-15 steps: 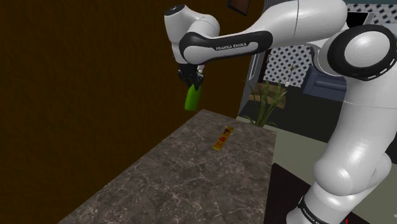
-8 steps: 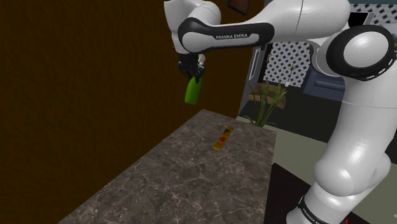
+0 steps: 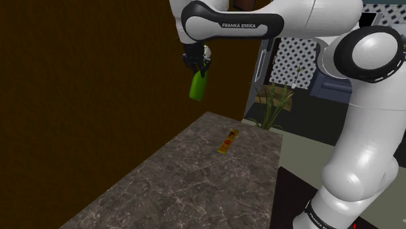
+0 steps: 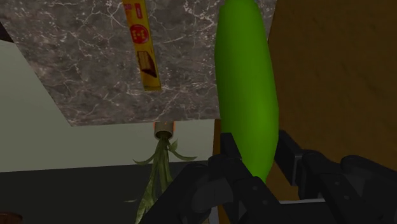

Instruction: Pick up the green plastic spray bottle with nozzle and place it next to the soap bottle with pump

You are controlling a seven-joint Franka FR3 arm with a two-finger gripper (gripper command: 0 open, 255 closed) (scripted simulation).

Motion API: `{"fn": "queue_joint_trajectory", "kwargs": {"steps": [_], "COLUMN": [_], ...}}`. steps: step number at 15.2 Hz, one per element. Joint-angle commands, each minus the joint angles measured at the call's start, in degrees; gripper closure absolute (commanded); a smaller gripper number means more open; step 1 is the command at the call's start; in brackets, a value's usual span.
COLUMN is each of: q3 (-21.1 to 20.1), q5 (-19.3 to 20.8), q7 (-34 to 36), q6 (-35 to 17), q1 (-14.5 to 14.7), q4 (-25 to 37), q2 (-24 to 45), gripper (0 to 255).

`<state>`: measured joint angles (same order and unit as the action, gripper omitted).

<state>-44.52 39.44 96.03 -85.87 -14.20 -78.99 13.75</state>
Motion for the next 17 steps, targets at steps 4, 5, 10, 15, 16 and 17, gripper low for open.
{"fn": "queue_joint_trajectory", "kwargs": {"steps": [4,5,10,15,16,17], "q3": [-2.01,-2.41,-4.30,-6.52,-7.05,-7.61], "q5": [-4.46,-5.47,-10.16,-14.05,-14.72,-15.34], "q7": [3.10,3.76,7.12,10.97,11.84,12.75], "q6": [0.30,0.36,1.37,3.51,4.06,4.65], "q1": [0.06,0.16,1.56,3.87,4.39,4.92], "q4": [-6.06,-7.31,-12.16,-14.86,-15.15,-15.37], "q2": [-6.34,-7.70,-13.67,-17.99,-18.63,-19.19], "gripper": [255,255,255,255,255,255]}}
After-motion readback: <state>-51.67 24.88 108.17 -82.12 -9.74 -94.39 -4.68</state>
